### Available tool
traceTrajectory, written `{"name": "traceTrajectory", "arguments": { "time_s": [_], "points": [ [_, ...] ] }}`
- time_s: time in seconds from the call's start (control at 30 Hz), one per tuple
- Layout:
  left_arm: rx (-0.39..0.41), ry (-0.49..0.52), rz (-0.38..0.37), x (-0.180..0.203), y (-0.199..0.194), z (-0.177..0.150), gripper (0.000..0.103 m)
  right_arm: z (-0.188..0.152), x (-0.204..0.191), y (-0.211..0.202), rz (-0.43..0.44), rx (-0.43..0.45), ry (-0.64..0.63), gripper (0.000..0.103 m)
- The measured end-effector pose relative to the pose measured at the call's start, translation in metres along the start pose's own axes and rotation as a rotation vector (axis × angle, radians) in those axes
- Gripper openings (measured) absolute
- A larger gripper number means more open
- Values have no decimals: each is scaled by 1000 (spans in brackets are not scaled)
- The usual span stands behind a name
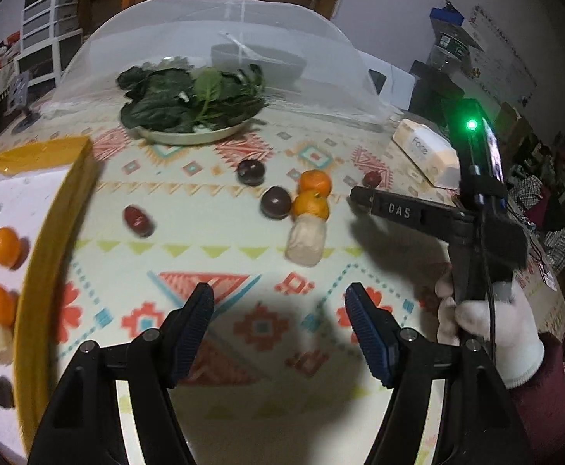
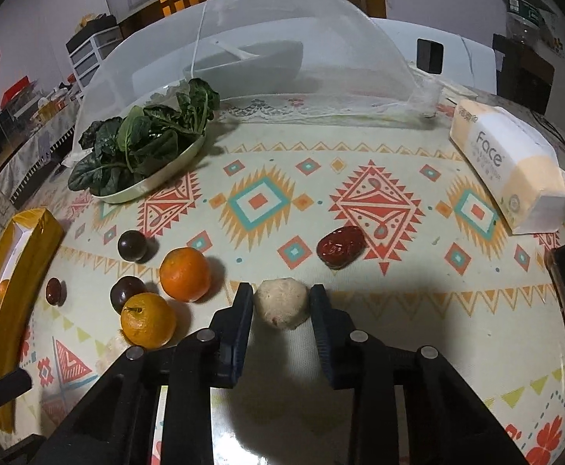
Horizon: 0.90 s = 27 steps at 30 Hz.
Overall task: Organize fruits
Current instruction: 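Close the right tool on a yam piece while the left tool grasps another, then carry both yam pieces into the tray and open both tools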
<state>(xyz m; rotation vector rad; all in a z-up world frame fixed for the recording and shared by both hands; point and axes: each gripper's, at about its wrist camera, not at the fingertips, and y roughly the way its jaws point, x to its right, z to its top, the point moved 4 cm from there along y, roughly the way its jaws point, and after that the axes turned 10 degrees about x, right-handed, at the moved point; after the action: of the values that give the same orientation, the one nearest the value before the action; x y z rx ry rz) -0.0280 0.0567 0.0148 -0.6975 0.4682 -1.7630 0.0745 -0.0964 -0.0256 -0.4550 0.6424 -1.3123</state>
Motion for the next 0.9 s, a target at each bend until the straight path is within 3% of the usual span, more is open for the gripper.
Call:
{"name": "traceTrajectory", "arguments": {
  "time_s": [0.1, 0.33, 0.43, 0.63, 0.7, 0.9],
  "points": [
    [15, -19, -26, 4, 11, 7, 70, 2, 4, -9, 22, 18, 28, 32],
    [20, 65, -25, 20, 43, 14, 68, 5, 16, -20, 62, 35, 94, 32],
    [-1, 88, -33, 28, 56, 14, 52, 6, 22, -24, 73, 42, 122, 32],
    [0, 91, -21, 32, 73, 17, 49, 9, 24, -28, 94, 53, 143, 32],
    [-12, 86, -13, 31, 79, 17, 29, 9, 24, -29, 102, 52, 147, 32],
    [3, 39, -18, 22, 79, 17, 29, 9, 26, -30, 116, 51, 153, 32]
  ]
}}
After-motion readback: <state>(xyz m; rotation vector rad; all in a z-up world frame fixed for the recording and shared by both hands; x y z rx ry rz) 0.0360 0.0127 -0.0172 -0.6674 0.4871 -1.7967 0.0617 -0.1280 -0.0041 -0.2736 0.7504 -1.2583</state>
